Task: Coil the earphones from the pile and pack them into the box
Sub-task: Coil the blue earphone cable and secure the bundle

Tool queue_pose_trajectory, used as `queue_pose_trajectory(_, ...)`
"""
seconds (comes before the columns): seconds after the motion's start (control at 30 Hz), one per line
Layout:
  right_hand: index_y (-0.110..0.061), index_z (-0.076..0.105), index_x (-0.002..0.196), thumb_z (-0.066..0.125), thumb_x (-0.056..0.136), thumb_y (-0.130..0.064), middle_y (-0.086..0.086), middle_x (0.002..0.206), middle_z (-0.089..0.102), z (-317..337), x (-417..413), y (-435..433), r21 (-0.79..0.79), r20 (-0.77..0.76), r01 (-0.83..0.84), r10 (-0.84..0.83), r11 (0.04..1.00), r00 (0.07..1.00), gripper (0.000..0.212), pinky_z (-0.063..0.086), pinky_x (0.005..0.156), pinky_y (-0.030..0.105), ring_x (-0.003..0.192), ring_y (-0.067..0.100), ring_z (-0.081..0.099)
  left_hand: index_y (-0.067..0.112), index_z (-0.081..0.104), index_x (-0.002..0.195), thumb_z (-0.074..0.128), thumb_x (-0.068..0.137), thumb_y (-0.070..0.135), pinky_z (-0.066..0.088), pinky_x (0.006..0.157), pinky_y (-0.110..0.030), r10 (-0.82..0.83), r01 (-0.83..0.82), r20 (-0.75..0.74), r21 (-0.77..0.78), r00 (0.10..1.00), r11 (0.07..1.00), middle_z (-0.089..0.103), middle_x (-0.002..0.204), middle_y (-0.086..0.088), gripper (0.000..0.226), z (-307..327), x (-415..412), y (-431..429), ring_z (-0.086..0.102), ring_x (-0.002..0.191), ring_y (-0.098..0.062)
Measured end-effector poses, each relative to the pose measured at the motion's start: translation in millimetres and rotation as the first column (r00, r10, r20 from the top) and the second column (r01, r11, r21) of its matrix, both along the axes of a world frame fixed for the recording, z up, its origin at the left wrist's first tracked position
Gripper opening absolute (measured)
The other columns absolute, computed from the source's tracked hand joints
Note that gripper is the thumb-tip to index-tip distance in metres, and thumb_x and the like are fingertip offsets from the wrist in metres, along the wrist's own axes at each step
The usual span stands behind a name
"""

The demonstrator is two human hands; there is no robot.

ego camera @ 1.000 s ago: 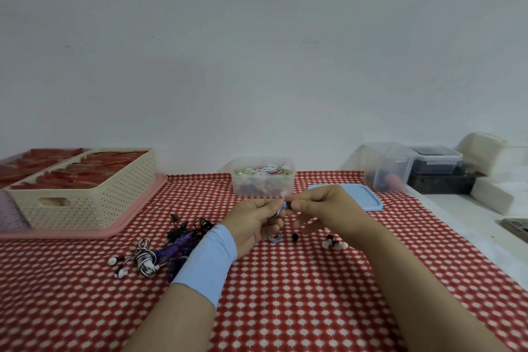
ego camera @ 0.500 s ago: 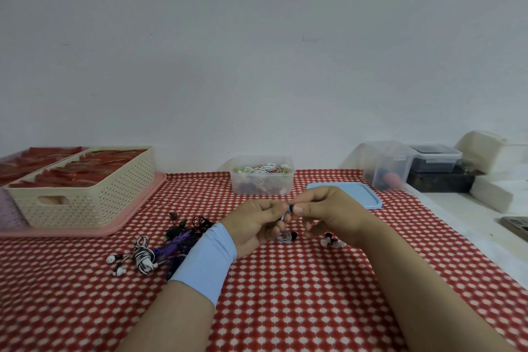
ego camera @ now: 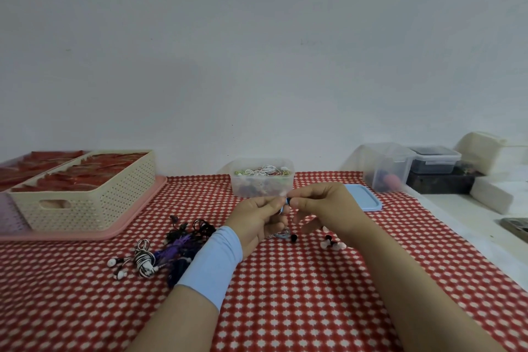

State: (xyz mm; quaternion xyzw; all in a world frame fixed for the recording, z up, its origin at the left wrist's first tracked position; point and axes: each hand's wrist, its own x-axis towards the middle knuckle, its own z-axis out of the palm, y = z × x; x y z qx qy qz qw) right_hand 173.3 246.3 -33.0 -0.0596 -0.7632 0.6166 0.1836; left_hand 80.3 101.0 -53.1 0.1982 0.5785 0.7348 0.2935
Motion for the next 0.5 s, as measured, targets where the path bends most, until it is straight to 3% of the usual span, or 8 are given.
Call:
queue_pose_trajectory(0.33, -0.014, 0.081, 0.087, 0.078, 0.083, -0.004, 0.005, 0.075, 0.077, 1, -2, 2, 0.141, -0.026, 0.054, -0.05, 0.989, 0.998, 0.011, 0.06, 0.057, 0.029, 0.061, 0.016, 0.069, 0.001, 0.07, 0.092, 0.061, 0.095, 0.012, 0.053, 0.053, -0.016, 0.001, -0.001, -0.021, 0.01, 1.0, 1.0, 0.068, 0.071, -0.003, 0.015, -1, -1, 1, 0.06, 0.056, -0.007)
queue_pose_trajectory(0.5, -0.007, 0.08, 0.09, 0.078, 0.084, -0.006, 0.012, 0.078, 0.077, -7, -8, 0, 0.108, 0.017, 0.074, -0.076, 0.991, 0.997, 0.007, 0.057, 0.053, 0.027, 0.059, 0.012, 0.066, 0.004, 0.073, 0.088, 0.066, 0.092, 0.009, 0.054, 0.057, -0.021, 0.066, -0.078, -0.207, -0.05, 0.976, 0.996, 0.071, 0.074, -0.007, 0.01, -5, -3, 0, 0.064, 0.058, -0.013)
